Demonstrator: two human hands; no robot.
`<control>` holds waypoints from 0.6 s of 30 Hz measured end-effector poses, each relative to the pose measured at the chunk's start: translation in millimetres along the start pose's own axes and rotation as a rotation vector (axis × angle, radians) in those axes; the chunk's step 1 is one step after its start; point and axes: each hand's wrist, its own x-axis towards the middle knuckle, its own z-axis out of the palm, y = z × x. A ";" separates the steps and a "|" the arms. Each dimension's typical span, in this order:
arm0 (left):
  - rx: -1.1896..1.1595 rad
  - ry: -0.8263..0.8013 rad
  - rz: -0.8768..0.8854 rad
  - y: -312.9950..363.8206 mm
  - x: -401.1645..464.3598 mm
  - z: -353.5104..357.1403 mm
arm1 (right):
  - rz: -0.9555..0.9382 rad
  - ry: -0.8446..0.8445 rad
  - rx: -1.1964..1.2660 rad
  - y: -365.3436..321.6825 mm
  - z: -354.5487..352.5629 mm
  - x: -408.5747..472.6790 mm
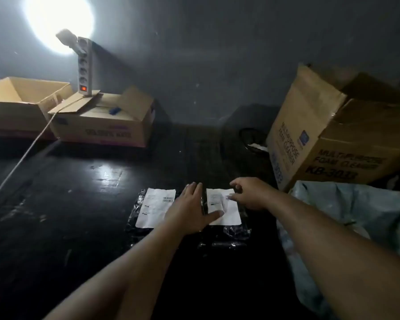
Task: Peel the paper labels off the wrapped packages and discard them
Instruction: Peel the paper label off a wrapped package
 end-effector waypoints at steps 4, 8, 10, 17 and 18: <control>-0.104 -0.112 -0.110 6.4 -2.6 38.8 | 0.026 -0.089 -0.021 28.9 19.8 24.2; -0.171 -0.114 -0.208 2.6 9.8 63.8 | 0.016 -0.074 0.017 43.2 36.8 50.4; -0.197 -0.116 -0.212 0.9 13.6 70.9 | 0.002 -0.043 0.001 44.9 43.2 61.2; -0.302 -0.098 -0.156 -15.6 35.2 86.4 | -0.037 -0.048 -0.134 46.9 58.8 99.4; -0.311 -0.120 -0.152 -17.8 38.0 88.8 | -0.018 -0.065 -0.140 47.2 59.7 104.4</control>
